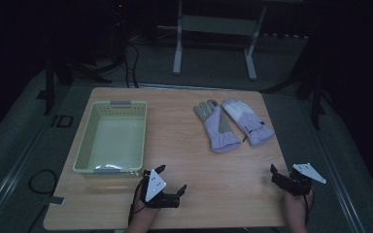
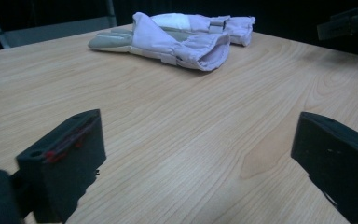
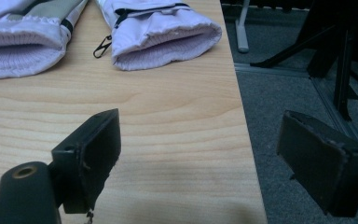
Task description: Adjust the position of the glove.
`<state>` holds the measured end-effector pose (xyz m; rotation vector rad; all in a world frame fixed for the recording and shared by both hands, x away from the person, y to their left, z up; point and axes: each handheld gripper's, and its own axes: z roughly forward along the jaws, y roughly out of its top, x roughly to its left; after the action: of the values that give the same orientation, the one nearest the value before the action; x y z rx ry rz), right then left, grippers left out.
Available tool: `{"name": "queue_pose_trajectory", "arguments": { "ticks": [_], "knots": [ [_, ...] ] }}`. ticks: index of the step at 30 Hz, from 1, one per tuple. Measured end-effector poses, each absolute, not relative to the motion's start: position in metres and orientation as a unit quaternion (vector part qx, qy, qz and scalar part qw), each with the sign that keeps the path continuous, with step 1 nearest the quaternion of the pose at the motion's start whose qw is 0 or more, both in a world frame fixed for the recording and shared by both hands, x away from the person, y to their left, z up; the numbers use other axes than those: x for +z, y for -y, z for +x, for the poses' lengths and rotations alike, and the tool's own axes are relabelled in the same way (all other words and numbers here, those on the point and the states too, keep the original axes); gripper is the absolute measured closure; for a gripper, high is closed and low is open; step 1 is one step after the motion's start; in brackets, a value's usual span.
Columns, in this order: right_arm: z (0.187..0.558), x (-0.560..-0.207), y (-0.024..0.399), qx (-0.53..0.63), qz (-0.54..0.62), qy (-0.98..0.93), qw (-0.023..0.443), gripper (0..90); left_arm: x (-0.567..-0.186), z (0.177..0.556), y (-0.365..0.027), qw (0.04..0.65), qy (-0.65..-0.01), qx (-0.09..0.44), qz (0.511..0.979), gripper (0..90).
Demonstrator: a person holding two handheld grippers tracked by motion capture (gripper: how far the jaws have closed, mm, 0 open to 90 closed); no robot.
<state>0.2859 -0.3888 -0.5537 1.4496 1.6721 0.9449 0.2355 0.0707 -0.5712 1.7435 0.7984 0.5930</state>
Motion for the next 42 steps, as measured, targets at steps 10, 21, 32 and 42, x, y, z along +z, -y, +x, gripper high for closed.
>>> {"name": "queue_pose_trajectory", "arguments": {
  "ticks": [10,21,32,42],
  "knots": [
    [0.287,-0.554,0.385,0.354,0.552,-0.663,0.361,12.7,-0.571,0.235,-0.071,0.538,-0.335,0.249,0.733,0.2],
    [0.290,-0.541,0.389,0.358,0.562,-0.684,0.295,11.7,-0.571,0.237,-0.071,0.537,-0.335,0.233,0.738,0.3],
    [0.302,-0.504,0.393,0.351,0.570,-0.678,0.305,11.8,-0.571,0.238,-0.071,0.537,-0.337,0.229,0.739,0.3],
    [0.317,-0.469,0.369,0.366,0.536,-0.704,0.287,15.5,-0.571,0.238,-0.071,0.537,-0.336,0.229,0.739,0.3]
  ]
}}
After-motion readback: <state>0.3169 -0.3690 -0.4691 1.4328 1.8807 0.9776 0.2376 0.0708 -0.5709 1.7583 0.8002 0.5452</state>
